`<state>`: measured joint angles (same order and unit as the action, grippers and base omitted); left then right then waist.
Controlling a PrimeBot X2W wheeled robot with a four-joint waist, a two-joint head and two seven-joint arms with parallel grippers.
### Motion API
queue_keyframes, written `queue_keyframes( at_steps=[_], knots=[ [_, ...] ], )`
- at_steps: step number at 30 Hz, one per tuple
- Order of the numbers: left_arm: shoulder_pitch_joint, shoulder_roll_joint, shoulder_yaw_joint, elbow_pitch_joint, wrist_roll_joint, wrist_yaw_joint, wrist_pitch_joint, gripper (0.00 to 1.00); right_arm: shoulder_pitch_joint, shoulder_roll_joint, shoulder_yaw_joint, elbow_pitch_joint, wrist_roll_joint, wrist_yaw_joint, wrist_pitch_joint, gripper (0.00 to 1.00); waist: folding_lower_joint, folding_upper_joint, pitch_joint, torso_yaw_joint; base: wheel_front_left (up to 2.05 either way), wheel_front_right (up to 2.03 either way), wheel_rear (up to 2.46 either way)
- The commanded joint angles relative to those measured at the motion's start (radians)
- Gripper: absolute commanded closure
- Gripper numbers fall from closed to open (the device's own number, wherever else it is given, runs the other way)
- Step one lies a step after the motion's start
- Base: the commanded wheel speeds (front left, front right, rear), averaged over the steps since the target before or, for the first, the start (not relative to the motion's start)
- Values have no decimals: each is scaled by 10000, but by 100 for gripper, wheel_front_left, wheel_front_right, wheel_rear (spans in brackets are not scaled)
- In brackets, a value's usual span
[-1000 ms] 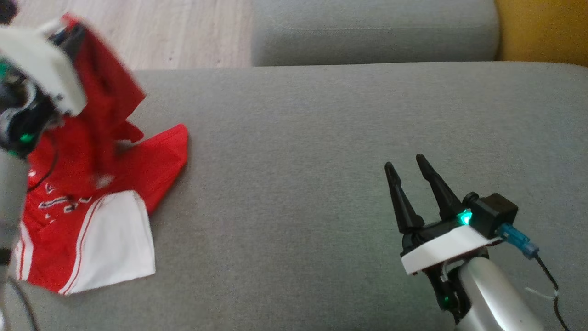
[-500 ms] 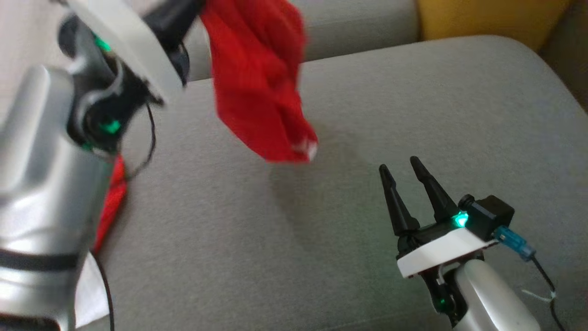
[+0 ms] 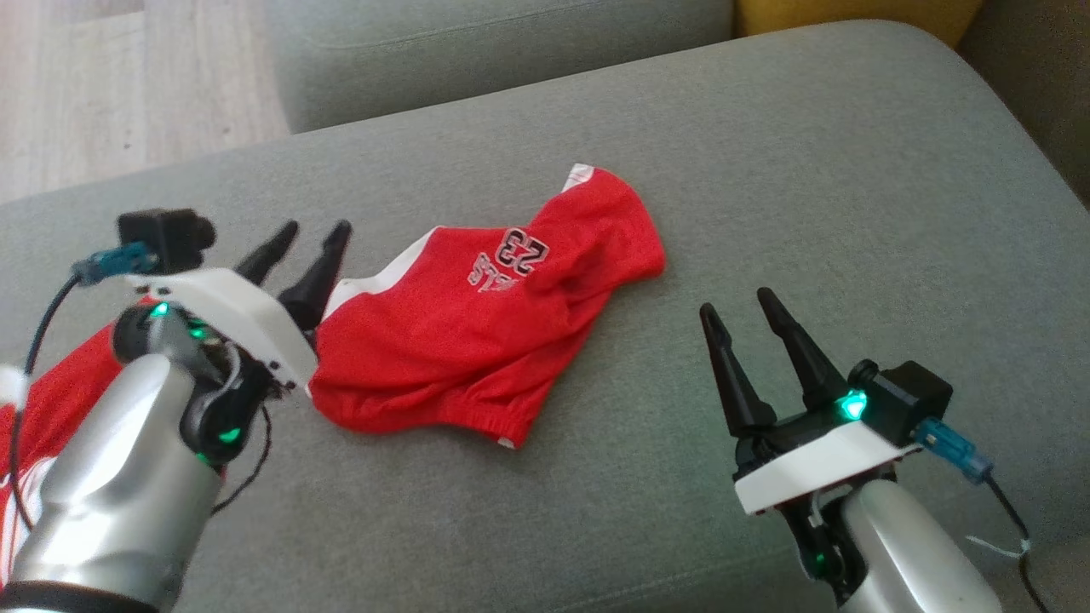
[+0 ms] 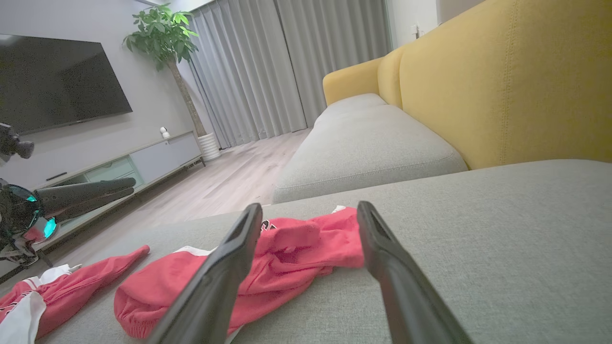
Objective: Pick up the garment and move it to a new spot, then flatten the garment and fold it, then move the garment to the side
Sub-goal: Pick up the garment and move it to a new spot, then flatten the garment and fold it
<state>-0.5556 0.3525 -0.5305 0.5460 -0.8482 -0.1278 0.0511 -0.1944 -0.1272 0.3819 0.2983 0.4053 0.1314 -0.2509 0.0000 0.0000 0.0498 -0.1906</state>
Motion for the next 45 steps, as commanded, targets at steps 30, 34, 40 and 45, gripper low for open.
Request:
queue_keyframes(
  at_steps=[30, 34, 40, 45],
  knots=[
    [5413, -905, 3151, -5249, 5065, 3214, -3127, 0, 632, -128, -1892, -947, -358, -7, -109, 0, 0, 0, -149, 1340, 0, 0, 0],
    [5409, -1300, 3486, -5116, 5310, 2958, -3128, 0, 614, -124, -1821, -923, -376, -7, -109, 0, 0, 0, -152, 1324, 0, 0, 0],
    [5380, -1596, 3795, -4921, 5570, 2600, -3128, 0, 595, -155, -1756, -852, -389, -7, -109, 0, 0, 0, -148, 1271, 0, 0, 0],
    [5371, -1792, 3974, -4784, 5749, 2361, -3128, 0, 566, -169, -1751, -802, -376, -7, -109, 0, 0, 0, -156, 1244, 0, 0, 0]
  ],
)
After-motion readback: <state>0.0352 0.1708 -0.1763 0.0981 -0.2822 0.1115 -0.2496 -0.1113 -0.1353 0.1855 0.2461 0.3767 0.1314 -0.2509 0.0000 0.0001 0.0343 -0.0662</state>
